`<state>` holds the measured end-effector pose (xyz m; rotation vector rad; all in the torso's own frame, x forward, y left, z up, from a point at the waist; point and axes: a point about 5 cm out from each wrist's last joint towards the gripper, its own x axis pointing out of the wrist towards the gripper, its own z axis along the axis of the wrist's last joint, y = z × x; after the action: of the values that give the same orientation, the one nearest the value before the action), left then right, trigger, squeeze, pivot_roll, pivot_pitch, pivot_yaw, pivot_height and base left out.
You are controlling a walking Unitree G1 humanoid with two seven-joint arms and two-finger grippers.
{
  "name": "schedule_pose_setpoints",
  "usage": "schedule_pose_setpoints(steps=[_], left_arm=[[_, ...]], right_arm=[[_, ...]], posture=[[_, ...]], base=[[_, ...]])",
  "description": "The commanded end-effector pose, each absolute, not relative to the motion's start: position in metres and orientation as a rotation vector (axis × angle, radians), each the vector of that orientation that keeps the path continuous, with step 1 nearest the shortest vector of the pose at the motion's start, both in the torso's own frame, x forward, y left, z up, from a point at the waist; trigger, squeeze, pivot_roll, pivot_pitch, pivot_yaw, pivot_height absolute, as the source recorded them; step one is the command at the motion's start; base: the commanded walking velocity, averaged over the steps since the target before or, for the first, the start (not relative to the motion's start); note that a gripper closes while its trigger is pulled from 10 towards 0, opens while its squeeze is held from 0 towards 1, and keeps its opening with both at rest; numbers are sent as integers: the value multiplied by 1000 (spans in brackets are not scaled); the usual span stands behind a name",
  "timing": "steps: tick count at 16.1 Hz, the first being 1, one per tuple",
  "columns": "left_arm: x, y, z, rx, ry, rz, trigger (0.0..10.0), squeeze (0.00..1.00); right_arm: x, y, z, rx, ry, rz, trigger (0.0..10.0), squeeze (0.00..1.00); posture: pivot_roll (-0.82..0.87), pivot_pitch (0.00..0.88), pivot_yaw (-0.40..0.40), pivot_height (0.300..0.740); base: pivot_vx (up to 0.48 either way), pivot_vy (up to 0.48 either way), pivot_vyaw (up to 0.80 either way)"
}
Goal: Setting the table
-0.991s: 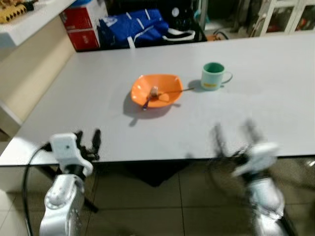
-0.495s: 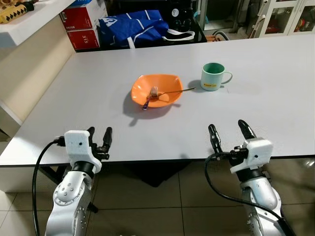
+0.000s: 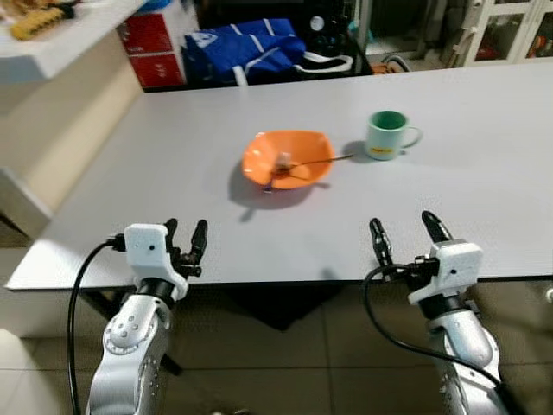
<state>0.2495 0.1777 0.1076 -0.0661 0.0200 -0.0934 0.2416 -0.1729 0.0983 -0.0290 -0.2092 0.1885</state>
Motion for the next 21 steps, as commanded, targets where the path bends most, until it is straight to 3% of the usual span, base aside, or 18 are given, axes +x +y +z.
schedule_pose_setpoints(steps=[1, 8, 15, 19, 21], left_arm=[[249, 183, 108, -59, 25, -76, 10000, 0], [230, 217, 124, -16, 53, -24, 10000, 0], [255, 215, 159, -94, 12, -9, 10000, 0], [252, 207, 154, -93, 29, -16, 10000, 0], [251, 202, 153, -73, 31, -29, 10000, 0]], right_arm=[[241, -168, 99, -13, -204, 205, 10000, 0], [229, -199, 124, -72, -200, 187, 10000, 0], [245, -186, 145, -33, -230, 223, 10000, 0], [247, -184, 144, -34, -218, 228, 10000, 0], [247, -182, 145, -39, -214, 235, 10000, 0]], posture=[[-242, 0, 146, 740], [-239, 0, 154, 740], [-239, 0, 155, 740], [-241, 0, 144, 740], [-240, 0, 136, 740]], base=[[0, 480, 0], [0, 69, 0], [0, 0, 0], [0, 0, 0], [0, 469, 0]])
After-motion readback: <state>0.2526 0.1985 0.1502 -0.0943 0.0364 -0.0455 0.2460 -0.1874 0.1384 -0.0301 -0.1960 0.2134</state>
